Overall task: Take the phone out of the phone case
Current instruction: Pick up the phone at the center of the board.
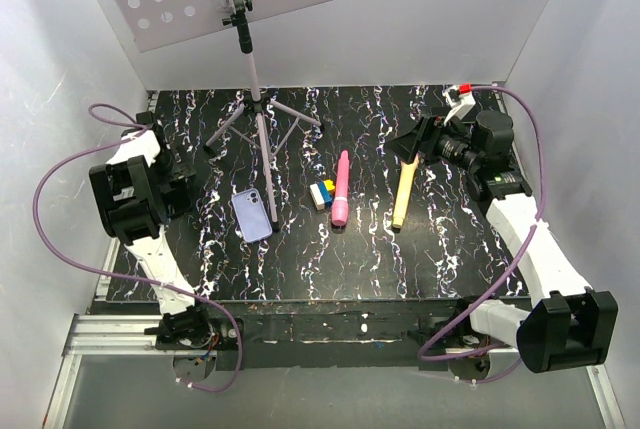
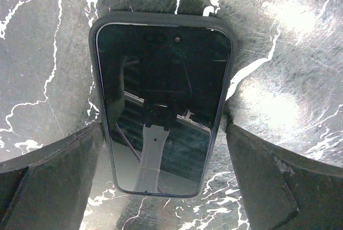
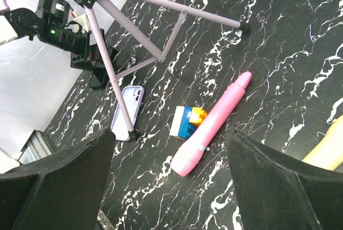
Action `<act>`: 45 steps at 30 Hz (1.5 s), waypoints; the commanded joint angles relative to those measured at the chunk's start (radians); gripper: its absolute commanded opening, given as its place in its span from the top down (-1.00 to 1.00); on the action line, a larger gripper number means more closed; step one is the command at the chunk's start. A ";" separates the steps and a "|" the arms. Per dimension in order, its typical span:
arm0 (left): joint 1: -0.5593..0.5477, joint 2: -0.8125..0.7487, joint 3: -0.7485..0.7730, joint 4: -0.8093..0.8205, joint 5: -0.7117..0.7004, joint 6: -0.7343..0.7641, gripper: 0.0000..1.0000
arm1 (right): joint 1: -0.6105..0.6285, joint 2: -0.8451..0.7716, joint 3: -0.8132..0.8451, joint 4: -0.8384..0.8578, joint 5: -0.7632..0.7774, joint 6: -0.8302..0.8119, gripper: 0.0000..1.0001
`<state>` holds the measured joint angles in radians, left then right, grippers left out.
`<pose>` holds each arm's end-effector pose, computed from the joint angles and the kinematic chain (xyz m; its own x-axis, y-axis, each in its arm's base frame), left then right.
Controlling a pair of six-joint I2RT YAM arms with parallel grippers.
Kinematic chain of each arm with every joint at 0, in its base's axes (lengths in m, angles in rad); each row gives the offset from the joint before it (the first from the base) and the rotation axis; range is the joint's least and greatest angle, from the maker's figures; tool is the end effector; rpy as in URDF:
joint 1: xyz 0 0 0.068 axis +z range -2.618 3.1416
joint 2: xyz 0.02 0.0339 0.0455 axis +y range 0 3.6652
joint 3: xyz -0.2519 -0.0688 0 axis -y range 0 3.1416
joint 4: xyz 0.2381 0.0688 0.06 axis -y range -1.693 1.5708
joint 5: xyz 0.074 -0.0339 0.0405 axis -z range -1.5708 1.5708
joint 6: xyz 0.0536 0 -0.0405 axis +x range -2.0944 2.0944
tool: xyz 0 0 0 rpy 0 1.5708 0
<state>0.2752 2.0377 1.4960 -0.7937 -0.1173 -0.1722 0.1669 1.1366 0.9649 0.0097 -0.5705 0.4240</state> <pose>0.3813 0.1142 0.1434 -0.8712 -0.4228 -0.2493 -0.4521 0.8890 0.0722 0.2678 0.0745 0.3413 -0.4187 0.2806 -0.8637 -0.5410 0.6868 0.4854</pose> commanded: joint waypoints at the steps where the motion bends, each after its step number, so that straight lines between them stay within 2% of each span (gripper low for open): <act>1: 0.027 0.042 0.009 -0.004 -0.041 0.010 -0.96 | 0.010 0.022 -0.012 0.058 0.020 -0.025 -0.78; 3: 0.047 0.062 0.020 -0.007 -0.009 0.007 -0.87 | 0.011 0.026 -0.011 0.058 0.024 -0.030 -0.77; 6: 0.062 0.076 0.023 -0.007 0.027 -0.003 -0.57 | 0.011 0.035 -0.015 0.061 0.040 -0.034 -0.77; 11: 0.061 0.084 0.018 -0.004 0.037 -0.024 0.17 | 0.013 0.040 -0.022 0.055 0.063 -0.042 -0.76; 14: 0.062 0.075 0.015 -0.001 0.050 -0.046 0.48 | 0.013 0.038 -0.022 0.046 0.080 -0.047 -0.76; 16: 0.061 0.052 0.004 0.008 0.054 -0.068 0.83 | 0.016 0.043 -0.023 0.041 0.080 -0.048 -0.76; 19: 0.058 -0.003 -0.035 0.048 0.105 -0.096 0.91 | 0.019 0.061 -0.017 0.035 0.078 -0.048 -0.77; 20: 0.055 -0.022 -0.045 0.057 0.108 -0.108 1.00 | 0.020 0.072 -0.008 0.018 0.077 -0.048 -0.76; 24: 0.045 -0.105 -0.100 0.099 0.163 -0.164 1.00 | 0.031 0.104 0.024 -0.048 0.118 -0.050 -0.73; 27: 0.041 -0.201 -0.164 0.142 0.177 -0.242 1.00 | 0.060 0.143 0.072 -0.126 0.175 0.007 -0.54; 29: 0.039 -0.284 -0.198 0.146 0.139 -0.314 1.00 | 0.085 0.190 0.118 -0.213 0.178 0.033 -0.51; 33: 0.033 -0.439 -0.272 0.137 0.061 -0.400 1.00 | 0.184 0.203 0.127 -0.306 0.279 -0.008 -0.61; 37: 0.009 -0.588 -0.357 0.151 0.031 -0.469 1.00 | 0.253 0.169 0.058 -0.309 0.294 -0.008 -0.74; 42: -0.007 -0.776 -0.509 0.197 0.117 -0.555 1.00 | 0.361 0.146 -0.009 -0.330 0.408 0.039 -0.79; 45: -0.065 -0.910 -0.588 0.220 0.201 -0.582 1.00 | 0.401 0.160 -0.017 -0.338 0.429 0.061 -0.80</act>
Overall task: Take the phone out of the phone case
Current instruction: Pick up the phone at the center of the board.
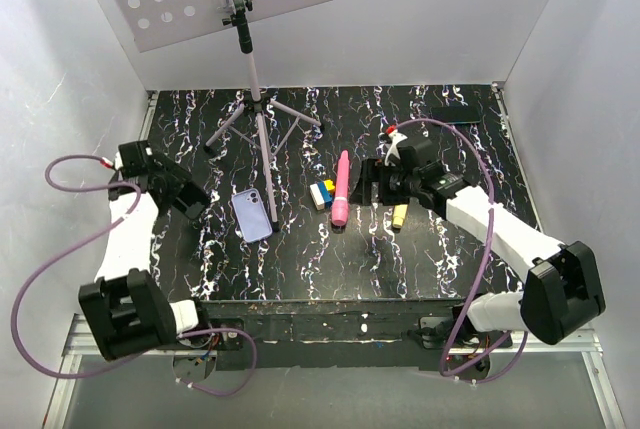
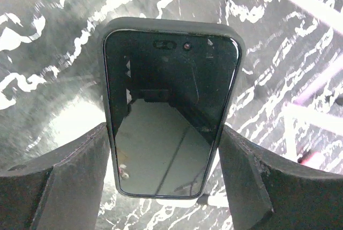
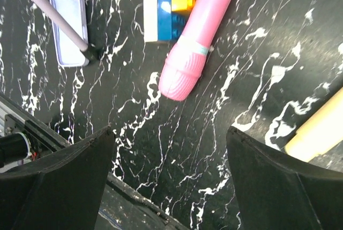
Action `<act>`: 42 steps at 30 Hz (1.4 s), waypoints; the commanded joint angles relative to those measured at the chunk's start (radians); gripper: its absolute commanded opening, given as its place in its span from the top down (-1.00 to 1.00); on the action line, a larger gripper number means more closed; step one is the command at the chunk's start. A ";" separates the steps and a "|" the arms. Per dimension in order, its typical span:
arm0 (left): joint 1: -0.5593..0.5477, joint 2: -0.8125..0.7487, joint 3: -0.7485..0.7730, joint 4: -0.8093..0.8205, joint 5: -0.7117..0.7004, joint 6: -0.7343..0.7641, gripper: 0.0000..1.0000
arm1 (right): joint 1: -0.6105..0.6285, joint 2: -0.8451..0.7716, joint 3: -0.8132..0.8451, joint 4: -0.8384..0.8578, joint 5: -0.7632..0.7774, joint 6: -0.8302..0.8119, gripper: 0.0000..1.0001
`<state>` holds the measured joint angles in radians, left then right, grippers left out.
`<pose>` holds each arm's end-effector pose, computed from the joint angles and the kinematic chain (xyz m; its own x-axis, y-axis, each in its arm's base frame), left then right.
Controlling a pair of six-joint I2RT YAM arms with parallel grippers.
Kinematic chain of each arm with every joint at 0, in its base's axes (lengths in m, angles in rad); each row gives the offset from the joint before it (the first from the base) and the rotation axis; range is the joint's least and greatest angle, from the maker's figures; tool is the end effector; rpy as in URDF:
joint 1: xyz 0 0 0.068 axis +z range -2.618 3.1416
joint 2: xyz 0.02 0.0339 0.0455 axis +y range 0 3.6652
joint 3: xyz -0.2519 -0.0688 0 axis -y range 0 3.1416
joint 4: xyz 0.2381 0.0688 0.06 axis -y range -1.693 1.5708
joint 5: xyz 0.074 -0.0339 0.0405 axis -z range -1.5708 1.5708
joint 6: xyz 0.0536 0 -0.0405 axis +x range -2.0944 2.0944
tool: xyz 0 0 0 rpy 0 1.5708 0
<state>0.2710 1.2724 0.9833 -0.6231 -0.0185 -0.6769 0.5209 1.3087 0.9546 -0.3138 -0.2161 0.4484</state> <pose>0.2593 0.0731 0.2430 -0.4195 -0.7665 -0.4862 -0.6944 0.6160 -0.3719 0.2528 0.1583 0.2523 -0.7581 0.0532 -0.6499 -0.3367 0.8216 0.4600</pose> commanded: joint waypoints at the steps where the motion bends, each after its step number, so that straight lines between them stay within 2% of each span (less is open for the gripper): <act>1: -0.093 -0.195 -0.096 0.054 0.113 -0.087 1.00 | 0.057 -0.006 -0.007 -0.015 0.066 0.041 -0.80; 4: -0.202 -0.341 -0.170 0.063 0.120 -0.130 1.00 | 0.094 0.018 0.007 0.007 -0.006 0.030 -0.79; 7: -0.257 -0.399 -0.210 0.056 0.207 -0.185 1.00 | 0.168 0.032 0.041 0.041 -0.078 0.007 -0.73; 9: -0.353 -0.421 -0.235 0.065 0.241 -0.251 1.00 | 0.237 0.040 0.062 0.071 -0.077 0.001 -0.73; 12: -0.504 -0.461 -0.253 0.092 0.175 -0.328 1.00 | 0.320 0.061 0.084 0.154 -0.115 0.064 -0.68; 16: -0.636 -0.455 -0.227 0.100 0.101 -0.395 1.00 | 0.364 0.055 0.046 0.356 -0.158 0.194 -0.64; 22: -0.777 -0.372 -0.181 0.108 0.072 -0.487 1.00 | 0.392 0.055 0.021 0.361 -0.060 0.236 -0.56; 27: -0.849 -0.321 -0.156 0.126 0.039 -0.530 1.00 | 0.398 0.055 0.007 0.315 0.035 0.254 -0.41; 34: -0.911 -0.249 -0.097 0.137 -0.020 -0.549 1.00 | 0.407 0.066 -0.025 0.318 0.026 0.260 -0.30; 38: -0.943 -0.212 -0.069 0.135 -0.043 -0.567 1.00 | 0.410 0.073 -0.034 0.321 0.024 0.277 -0.16; 42: -0.964 -0.189 -0.045 0.132 -0.075 -0.589 1.00 | 0.410 0.061 -0.054 0.332 0.029 0.279 -0.15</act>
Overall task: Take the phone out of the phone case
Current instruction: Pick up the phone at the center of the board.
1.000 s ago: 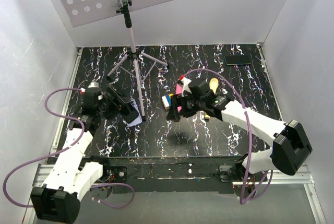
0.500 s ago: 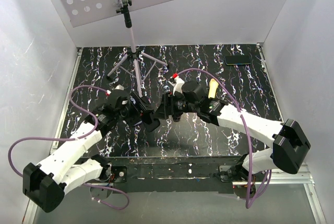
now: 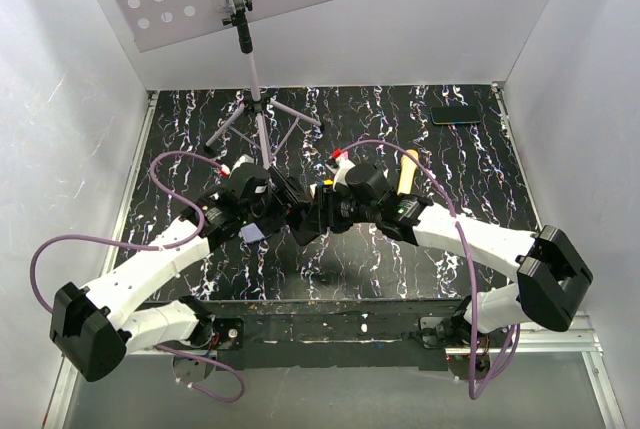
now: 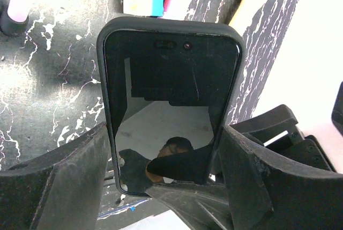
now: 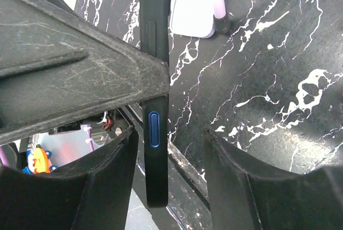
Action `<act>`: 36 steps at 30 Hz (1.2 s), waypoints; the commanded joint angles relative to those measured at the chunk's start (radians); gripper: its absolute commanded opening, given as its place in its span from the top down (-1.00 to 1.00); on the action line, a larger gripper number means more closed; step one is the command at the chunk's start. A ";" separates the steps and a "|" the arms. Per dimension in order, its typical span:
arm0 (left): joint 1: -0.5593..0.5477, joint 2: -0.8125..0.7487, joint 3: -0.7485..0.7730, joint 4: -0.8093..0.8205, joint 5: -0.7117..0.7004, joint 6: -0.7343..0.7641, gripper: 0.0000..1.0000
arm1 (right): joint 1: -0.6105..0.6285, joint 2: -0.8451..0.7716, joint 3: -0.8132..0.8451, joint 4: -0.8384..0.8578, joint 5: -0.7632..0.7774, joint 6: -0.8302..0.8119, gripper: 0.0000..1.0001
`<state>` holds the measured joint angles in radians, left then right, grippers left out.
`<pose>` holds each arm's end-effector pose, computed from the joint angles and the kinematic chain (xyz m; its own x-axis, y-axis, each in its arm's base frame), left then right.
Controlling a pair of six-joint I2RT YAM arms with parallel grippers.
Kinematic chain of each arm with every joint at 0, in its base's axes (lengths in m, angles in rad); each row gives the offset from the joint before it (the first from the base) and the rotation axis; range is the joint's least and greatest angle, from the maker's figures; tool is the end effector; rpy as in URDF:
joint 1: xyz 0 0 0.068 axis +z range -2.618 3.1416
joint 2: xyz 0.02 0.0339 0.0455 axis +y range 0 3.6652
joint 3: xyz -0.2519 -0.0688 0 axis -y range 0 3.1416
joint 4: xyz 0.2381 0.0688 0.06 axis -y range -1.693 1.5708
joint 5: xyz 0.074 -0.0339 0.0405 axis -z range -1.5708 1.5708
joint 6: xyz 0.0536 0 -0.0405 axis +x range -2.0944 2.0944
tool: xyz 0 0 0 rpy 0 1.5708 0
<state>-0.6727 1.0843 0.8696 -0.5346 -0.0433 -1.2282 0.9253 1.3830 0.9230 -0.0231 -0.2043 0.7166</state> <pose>0.1900 -0.1484 0.2572 -0.7420 -0.6120 -0.2737 -0.3010 0.6689 -0.6797 0.1868 0.2661 0.2503 -0.7955 0.0129 -0.6058 -0.4878 0.5797 0.6527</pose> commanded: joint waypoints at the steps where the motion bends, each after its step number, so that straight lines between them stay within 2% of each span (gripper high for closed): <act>1: -0.027 0.005 0.075 0.045 -0.058 -0.039 1.00 | 0.006 -0.021 -0.030 0.052 0.017 0.012 -0.14; 4: -0.031 0.015 0.086 0.041 -0.067 -0.040 1.00 | 0.006 -0.041 -0.046 0.071 0.028 0.004 -0.05; 10: -0.033 0.037 0.098 0.050 -0.046 -0.024 1.00 | 0.001 -0.067 -0.064 0.113 0.002 -0.003 0.63; 11: -0.033 0.040 0.100 0.053 -0.041 -0.014 1.00 | 0.000 -0.074 -0.070 0.124 0.002 -0.005 0.80; 12: -0.033 0.043 0.101 0.053 -0.038 -0.011 0.86 | -0.003 -0.082 -0.078 0.138 -0.003 -0.005 0.97; 13: -0.031 0.039 0.100 0.054 -0.040 -0.002 0.48 | -0.011 -0.093 -0.087 0.144 -0.009 -0.008 0.97; 14: -0.033 0.035 0.097 0.053 -0.046 0.006 -0.17 | -0.020 -0.105 -0.095 0.155 -0.017 -0.002 0.97; 15: -0.033 0.022 0.097 0.050 -0.061 0.013 -0.96 | -0.035 -0.117 -0.108 0.172 -0.027 0.007 0.97; 18: -0.031 -0.020 0.111 0.062 -0.102 0.125 -0.96 | -0.106 -0.154 -0.165 0.236 -0.124 0.066 0.97; 22: -0.027 -0.055 0.149 0.029 -0.151 0.292 -0.96 | -0.232 -0.208 -0.274 0.434 -0.322 0.164 0.97; 25: 0.002 -0.098 0.128 0.042 -0.124 0.361 -0.96 | -0.305 -0.262 -0.346 0.549 -0.438 0.202 0.97; 28: 0.053 -0.141 0.069 0.116 0.001 0.387 -0.96 | -0.359 -0.326 -0.371 0.552 -0.480 0.201 0.97; 30: 0.112 -0.149 0.027 0.197 0.161 0.381 -0.96 | -0.387 -0.364 -0.380 0.543 -0.494 0.202 0.97; 33: 0.176 -0.130 -0.033 0.365 0.350 0.323 -0.96 | -0.414 -0.403 -0.382 0.535 -0.512 0.207 0.97; 36: 0.182 -0.081 -0.057 0.517 0.474 0.261 -0.96 | -0.416 -0.409 -0.381 0.581 -0.547 0.245 0.97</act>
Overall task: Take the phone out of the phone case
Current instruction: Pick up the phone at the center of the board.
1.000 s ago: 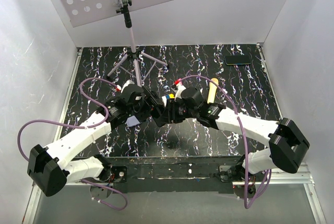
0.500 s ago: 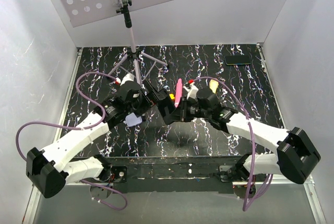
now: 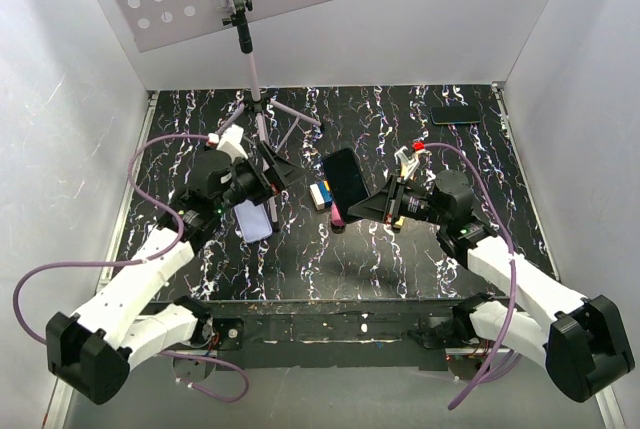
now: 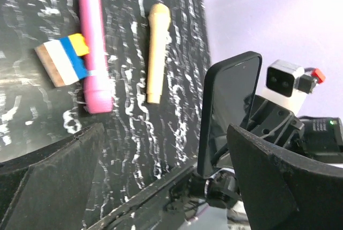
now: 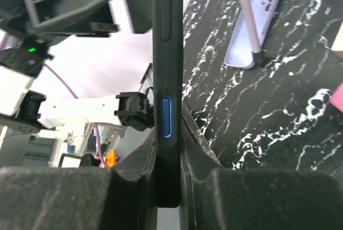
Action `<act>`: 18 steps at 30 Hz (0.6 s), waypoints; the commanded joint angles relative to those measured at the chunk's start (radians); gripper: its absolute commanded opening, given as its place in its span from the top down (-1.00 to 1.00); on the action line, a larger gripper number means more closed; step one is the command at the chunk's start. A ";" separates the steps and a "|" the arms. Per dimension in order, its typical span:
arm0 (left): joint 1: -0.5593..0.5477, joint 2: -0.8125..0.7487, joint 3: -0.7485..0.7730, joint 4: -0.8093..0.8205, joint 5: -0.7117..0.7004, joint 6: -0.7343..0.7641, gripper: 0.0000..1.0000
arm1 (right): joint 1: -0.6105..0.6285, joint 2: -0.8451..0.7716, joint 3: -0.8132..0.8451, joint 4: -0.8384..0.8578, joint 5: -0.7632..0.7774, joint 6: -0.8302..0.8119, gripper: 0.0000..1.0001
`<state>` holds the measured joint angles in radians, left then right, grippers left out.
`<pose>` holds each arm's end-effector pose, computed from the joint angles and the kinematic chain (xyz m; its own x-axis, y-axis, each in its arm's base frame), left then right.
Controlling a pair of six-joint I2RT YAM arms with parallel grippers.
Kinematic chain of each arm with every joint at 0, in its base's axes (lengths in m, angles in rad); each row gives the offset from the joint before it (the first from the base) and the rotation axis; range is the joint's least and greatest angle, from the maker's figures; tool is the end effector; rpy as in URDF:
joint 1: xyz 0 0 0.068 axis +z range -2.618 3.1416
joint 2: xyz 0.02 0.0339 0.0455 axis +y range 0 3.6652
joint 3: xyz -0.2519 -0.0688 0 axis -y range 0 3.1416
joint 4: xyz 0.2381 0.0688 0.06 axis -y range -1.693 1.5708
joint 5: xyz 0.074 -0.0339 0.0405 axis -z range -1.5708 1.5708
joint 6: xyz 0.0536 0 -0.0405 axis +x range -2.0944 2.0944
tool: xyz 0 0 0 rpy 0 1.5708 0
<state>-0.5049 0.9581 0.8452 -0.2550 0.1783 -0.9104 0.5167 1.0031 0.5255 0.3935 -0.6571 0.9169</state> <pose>0.2026 -0.1228 0.3068 -0.6834 -0.5103 -0.5220 0.1323 0.6167 -0.7760 0.1922 0.1468 0.2600 -0.7749 0.2825 -0.5654 -0.5019 0.2688 0.8221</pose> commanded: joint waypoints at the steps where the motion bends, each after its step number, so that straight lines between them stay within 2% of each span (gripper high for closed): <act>1: 0.012 0.062 -0.043 0.332 0.295 -0.086 -0.96 | -0.007 -0.026 0.014 0.195 -0.110 0.068 0.97; 5: 0.003 0.099 -0.133 0.645 0.362 -0.240 -0.95 | -0.007 0.012 -0.015 0.395 -0.160 0.180 0.97; 7: -0.004 0.099 -0.173 0.739 0.354 -0.277 -0.85 | -0.006 0.043 -0.028 0.476 -0.176 0.230 0.97; 14: -0.046 0.123 -0.164 0.714 0.317 -0.258 -0.41 | 0.002 0.150 -0.058 0.721 -0.208 0.367 0.97; 18: -0.049 0.156 -0.144 0.708 0.320 -0.265 -0.22 | 0.014 0.190 -0.053 0.777 -0.208 0.399 0.97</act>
<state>-0.5488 1.0851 0.6682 0.4210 0.4870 -1.1683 0.5179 1.1851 0.4595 0.9363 -0.8425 1.2533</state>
